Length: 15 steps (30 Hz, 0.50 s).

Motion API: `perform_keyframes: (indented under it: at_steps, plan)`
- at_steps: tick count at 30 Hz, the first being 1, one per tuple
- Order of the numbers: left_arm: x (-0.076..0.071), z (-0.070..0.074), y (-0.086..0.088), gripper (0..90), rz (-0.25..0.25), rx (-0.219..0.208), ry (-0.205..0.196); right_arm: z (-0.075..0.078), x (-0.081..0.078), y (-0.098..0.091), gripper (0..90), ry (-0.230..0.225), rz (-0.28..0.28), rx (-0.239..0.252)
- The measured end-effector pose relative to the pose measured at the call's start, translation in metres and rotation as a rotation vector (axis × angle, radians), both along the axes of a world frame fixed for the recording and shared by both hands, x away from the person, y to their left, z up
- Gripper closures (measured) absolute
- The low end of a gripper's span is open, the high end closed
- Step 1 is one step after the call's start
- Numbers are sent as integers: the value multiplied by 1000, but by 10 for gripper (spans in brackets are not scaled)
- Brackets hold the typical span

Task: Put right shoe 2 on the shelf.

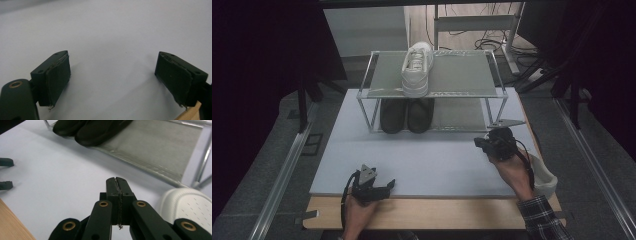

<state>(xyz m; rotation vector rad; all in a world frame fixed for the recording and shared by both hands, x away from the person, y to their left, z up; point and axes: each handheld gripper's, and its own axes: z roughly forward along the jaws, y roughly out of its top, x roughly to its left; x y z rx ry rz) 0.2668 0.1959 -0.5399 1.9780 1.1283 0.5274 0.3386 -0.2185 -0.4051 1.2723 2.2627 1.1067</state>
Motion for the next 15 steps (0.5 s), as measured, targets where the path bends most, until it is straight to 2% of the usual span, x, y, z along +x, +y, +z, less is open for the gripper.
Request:
perform_keyframes:
  at_steps: [15]
  plan:
    - [0, 0, 0, 128, 1, -2, 1, 0, -6, -36, 896, -8, -77, -36]
